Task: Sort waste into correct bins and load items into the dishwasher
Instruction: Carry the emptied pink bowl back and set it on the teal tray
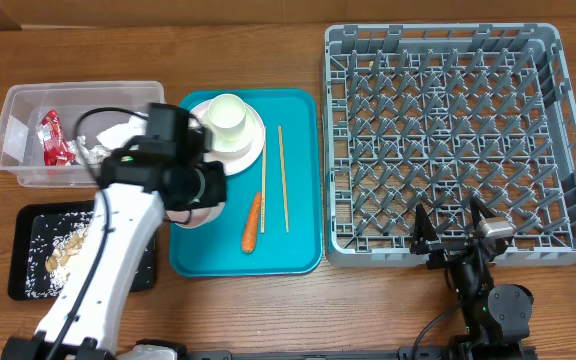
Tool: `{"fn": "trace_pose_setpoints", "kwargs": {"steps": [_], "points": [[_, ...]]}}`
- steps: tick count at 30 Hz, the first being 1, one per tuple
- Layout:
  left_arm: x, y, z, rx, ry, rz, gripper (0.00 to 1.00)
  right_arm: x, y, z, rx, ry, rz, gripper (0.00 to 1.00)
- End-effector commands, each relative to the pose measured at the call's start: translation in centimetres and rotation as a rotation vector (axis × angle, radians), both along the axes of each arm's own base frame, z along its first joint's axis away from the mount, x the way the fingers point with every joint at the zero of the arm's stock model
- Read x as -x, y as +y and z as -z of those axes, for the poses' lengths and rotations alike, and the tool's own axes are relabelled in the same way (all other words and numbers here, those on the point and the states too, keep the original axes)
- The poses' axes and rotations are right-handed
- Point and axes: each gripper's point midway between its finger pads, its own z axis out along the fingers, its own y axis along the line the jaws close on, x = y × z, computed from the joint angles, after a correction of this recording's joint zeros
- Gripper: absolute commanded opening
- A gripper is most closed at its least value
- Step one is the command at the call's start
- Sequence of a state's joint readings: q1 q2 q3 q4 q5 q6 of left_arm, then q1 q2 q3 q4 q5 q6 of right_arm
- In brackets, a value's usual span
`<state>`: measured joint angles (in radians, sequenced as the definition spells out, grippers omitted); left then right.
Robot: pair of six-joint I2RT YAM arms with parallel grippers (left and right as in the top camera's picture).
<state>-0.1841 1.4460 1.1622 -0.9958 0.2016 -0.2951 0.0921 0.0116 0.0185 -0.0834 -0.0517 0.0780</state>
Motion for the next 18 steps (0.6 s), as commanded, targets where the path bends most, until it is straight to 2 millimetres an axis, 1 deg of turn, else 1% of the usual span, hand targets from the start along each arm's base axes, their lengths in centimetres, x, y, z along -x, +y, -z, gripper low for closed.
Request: {"fn": "trace_pose_setpoints", "kwargs": {"steps": [1,4,10,13,18], "points": [[-0.5,0.0,1.4,-0.101,0.029,-0.017,0.04,0.0,-0.2,0.2,-0.001,-0.001,0.009,1.0],[-0.1,-1.1,3.1,-0.111,0.084,0.016,0.04,0.0,-0.2,0.2,-0.001,-0.001,0.009,1.0],[0.5,-2.5,5.6,-0.132,0.158,0.067,0.04,0.0,-0.2,0.2,-0.001,-0.001,0.009,1.0],[0.7,-2.9,6.4,-0.141,0.18,0.083,0.04,0.0,-0.2,0.2,-0.001,-0.001,0.009,1.0],[0.5,-2.9,6.9,-0.149,0.186,0.084,0.04,0.0,-0.2,0.2,-0.001,-0.001,0.009,1.0]]}}
